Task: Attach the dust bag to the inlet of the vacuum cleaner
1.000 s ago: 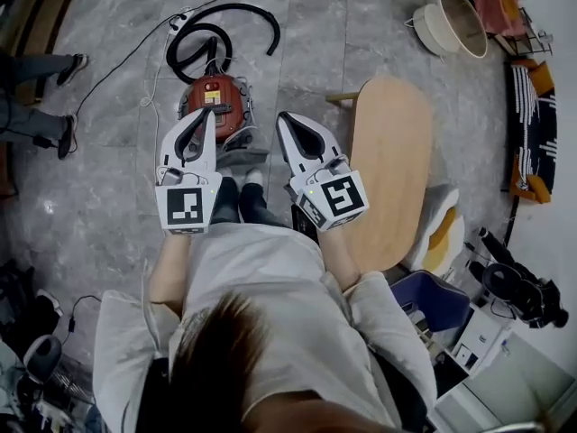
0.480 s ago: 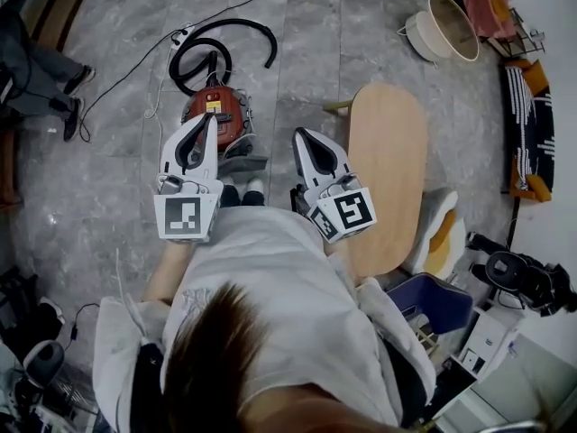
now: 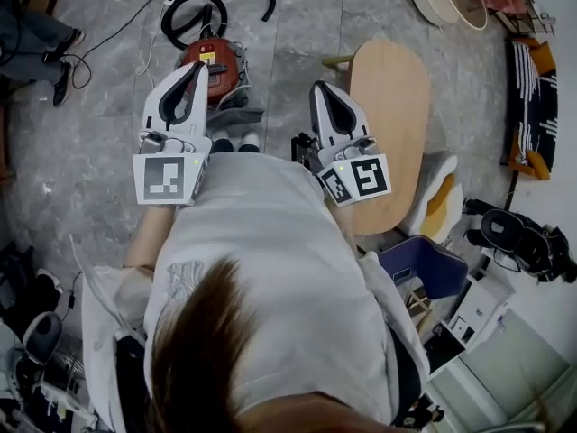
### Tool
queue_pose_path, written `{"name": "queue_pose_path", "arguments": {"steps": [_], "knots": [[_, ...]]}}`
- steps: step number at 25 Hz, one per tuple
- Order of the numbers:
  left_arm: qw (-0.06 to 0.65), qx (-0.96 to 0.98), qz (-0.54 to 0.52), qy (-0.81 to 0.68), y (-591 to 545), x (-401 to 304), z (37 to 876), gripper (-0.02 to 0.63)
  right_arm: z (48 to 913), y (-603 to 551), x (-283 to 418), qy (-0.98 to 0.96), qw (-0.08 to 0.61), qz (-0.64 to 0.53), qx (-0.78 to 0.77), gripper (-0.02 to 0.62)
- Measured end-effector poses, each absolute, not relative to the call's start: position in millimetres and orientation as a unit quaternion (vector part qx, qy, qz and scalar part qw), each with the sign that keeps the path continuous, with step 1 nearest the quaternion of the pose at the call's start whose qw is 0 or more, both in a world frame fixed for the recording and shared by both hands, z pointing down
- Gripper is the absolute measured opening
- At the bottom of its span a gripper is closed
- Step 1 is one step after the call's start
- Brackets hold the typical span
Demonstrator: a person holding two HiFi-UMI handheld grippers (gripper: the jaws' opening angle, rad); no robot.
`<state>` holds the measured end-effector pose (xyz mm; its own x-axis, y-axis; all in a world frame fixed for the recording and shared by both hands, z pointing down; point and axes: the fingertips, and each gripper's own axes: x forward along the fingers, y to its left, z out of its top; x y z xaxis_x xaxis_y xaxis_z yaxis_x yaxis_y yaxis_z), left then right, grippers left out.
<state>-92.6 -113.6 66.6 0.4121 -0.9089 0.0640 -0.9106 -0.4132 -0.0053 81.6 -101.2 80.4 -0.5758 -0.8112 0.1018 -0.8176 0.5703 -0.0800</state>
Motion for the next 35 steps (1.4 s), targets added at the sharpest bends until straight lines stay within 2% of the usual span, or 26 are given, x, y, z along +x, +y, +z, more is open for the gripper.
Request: {"name": "queue_pose_path", "arguments": {"steps": [35], "knots": [[0.015,0.835,0.034,-0.549,-100.8,-83.6,72.7,0.017,86.7,-87.9,86.1,-0.891,0.042,0.069,0.447,0.000]]}}
